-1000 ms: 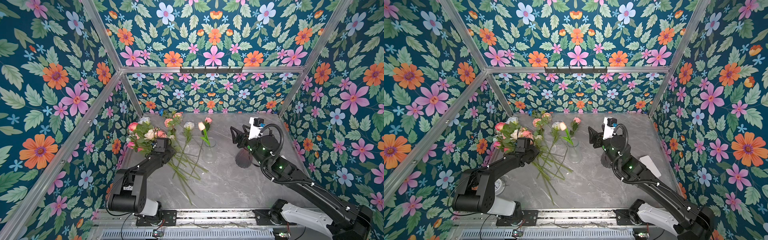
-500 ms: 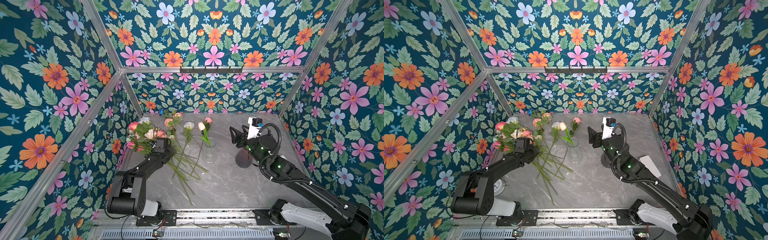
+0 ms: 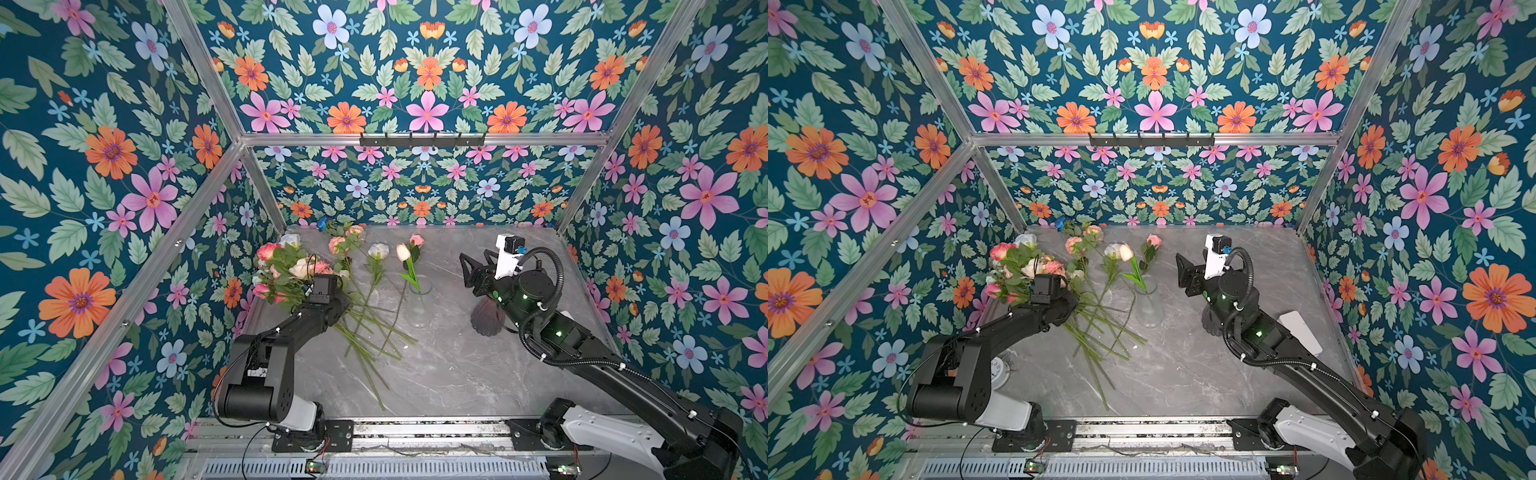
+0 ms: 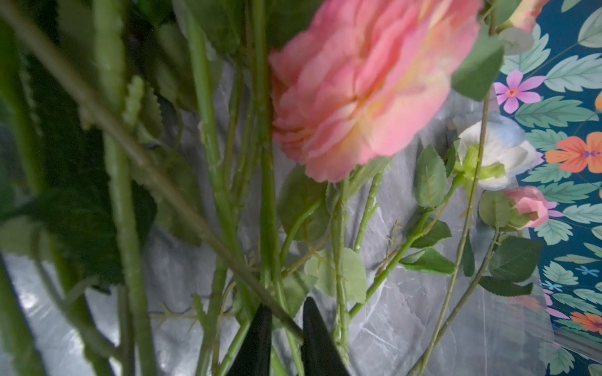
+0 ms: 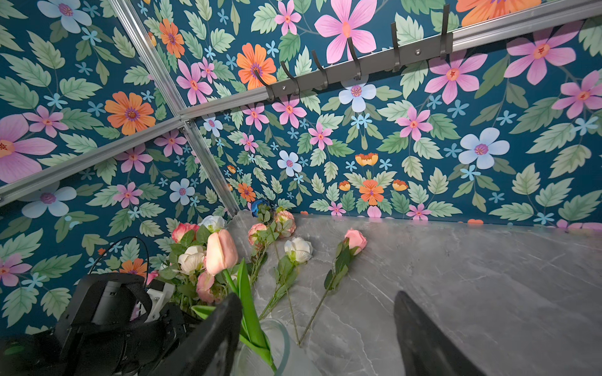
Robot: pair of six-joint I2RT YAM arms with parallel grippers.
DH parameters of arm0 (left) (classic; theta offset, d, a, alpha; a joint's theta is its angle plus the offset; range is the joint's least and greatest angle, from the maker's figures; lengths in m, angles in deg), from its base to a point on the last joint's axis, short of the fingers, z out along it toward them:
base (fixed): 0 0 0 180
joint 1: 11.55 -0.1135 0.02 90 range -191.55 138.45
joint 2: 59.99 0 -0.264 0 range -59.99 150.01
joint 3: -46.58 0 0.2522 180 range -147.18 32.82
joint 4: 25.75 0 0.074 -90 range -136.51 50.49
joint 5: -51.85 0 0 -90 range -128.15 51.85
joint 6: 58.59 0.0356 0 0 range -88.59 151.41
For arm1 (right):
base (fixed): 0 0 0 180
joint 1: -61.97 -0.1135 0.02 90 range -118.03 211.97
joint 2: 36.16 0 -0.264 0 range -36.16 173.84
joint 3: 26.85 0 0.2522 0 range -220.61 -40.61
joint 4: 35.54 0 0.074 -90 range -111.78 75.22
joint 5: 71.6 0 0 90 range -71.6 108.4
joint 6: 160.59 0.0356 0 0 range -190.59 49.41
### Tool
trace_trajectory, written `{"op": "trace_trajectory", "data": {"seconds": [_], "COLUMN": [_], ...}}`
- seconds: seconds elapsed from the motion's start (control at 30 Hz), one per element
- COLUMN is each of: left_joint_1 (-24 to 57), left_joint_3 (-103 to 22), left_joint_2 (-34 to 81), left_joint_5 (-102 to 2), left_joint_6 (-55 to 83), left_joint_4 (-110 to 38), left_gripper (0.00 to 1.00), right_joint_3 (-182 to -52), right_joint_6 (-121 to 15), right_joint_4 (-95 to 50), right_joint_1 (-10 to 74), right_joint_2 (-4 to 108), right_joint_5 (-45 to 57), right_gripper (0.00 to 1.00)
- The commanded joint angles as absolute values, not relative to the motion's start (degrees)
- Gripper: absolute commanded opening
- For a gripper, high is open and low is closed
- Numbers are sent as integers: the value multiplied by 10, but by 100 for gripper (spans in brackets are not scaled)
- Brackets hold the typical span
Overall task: Arrange flowers in a vase
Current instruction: Pick up the flower from the flowers.
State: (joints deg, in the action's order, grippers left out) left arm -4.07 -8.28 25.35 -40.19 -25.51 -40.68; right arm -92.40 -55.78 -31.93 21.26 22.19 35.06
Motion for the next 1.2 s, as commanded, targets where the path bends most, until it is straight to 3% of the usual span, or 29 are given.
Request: {"op": "trace_trajectory", "data": {"seconds": [0.0, 0.07, 0.27, 0.83, 0.97, 1.17], "left_joint_1": [-51, -52, -52, -35, 50, 193], "left_joint_3": [-83, -81, -80, -89, -114, -161], "left_joint_2": [263, 266, 242, -71, -105, -47], "left_joint_5": [-390, -392, -391, -400, -374, -333], "left_joint_6": [-245, -242, -239, -112, -81, -28], "left_joint_4": [-404, -402, -410, -464, -409, -303], "left_gripper": [21, 20, 0, 0, 0, 0], "right_joint_3": [-926, -926, -927, -947, -950, -960], "right_joint_6": [-559, -559, -558, -555, -554, -555], "right_joint_4": [-336, -336, -336, -323, -322, -308], "right_joint_1": [212, 213, 212, 213, 212, 212], "right_joint_2": [222, 222, 223, 225, 226, 223], "right_joint_5": [352, 352, 351, 350, 351, 357], "right_gripper": [73, 73, 73, 73, 73, 73]}}
